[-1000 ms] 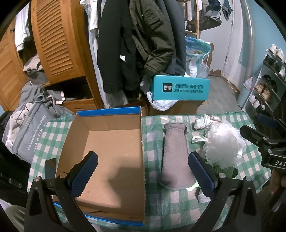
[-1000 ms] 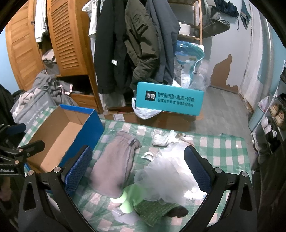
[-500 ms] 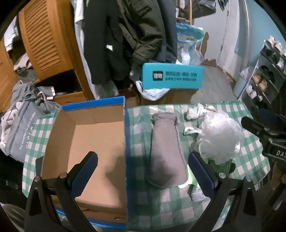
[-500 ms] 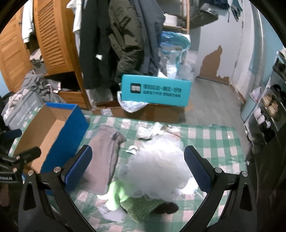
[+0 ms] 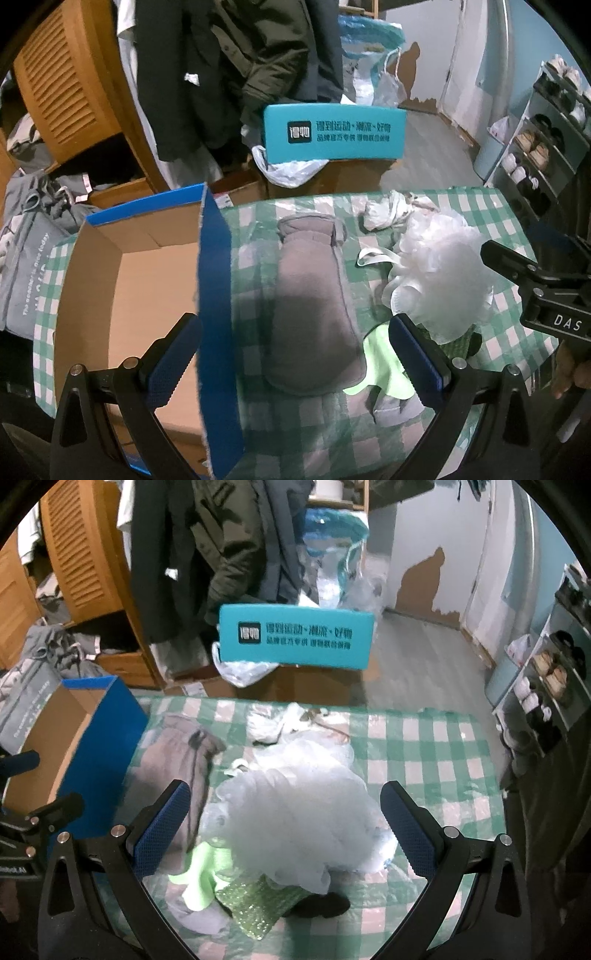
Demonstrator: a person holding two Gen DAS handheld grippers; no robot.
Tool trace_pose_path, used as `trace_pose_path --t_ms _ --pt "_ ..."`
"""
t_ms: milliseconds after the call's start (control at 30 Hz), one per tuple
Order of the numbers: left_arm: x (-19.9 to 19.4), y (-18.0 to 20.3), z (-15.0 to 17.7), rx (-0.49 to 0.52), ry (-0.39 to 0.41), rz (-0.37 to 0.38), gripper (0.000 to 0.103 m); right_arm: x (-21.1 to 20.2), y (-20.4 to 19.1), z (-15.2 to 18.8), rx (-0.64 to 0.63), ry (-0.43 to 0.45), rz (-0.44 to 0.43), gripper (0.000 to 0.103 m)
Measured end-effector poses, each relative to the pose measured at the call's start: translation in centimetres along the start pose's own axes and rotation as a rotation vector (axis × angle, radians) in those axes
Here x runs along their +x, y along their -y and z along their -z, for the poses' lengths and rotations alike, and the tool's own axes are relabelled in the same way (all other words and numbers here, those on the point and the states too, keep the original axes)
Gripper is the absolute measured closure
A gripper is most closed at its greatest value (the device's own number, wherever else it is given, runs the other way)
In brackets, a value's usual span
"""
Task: Organize soft objects
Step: 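Move the left tool to the grey mitten while the right tool approaches the white bath puff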
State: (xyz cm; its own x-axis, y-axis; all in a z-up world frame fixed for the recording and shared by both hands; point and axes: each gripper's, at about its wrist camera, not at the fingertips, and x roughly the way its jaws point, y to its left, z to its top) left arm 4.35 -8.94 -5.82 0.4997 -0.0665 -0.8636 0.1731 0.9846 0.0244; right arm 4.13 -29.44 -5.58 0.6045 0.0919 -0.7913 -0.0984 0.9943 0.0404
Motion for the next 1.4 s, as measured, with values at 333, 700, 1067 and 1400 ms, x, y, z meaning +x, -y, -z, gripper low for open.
trace_pose_path --t_ms 333,700,1067,1400 --pt "3.2 1.7 -0.3 0.011 -0.066 0.021 0.001 3.1 1.4 -0.2 0.051 -0.069 0.012 0.002" --pt "6.8 2.7 -0.9 -0.002 -0.123 0.053 0.001 5.9 1.1 0.0 0.028 -0.125 0.024 0.002" --pt "11.1 3.0 0.0 0.012 -0.207 0.025 0.001 10.9 1.0 1.5 0.002 -0.259 0.051 0.002" --pt "13.9 1.9 0.0 -0.025 -0.267 0.016 0.001 13.2 2.5 3.3 0.059 -0.351 0.013 0.002"
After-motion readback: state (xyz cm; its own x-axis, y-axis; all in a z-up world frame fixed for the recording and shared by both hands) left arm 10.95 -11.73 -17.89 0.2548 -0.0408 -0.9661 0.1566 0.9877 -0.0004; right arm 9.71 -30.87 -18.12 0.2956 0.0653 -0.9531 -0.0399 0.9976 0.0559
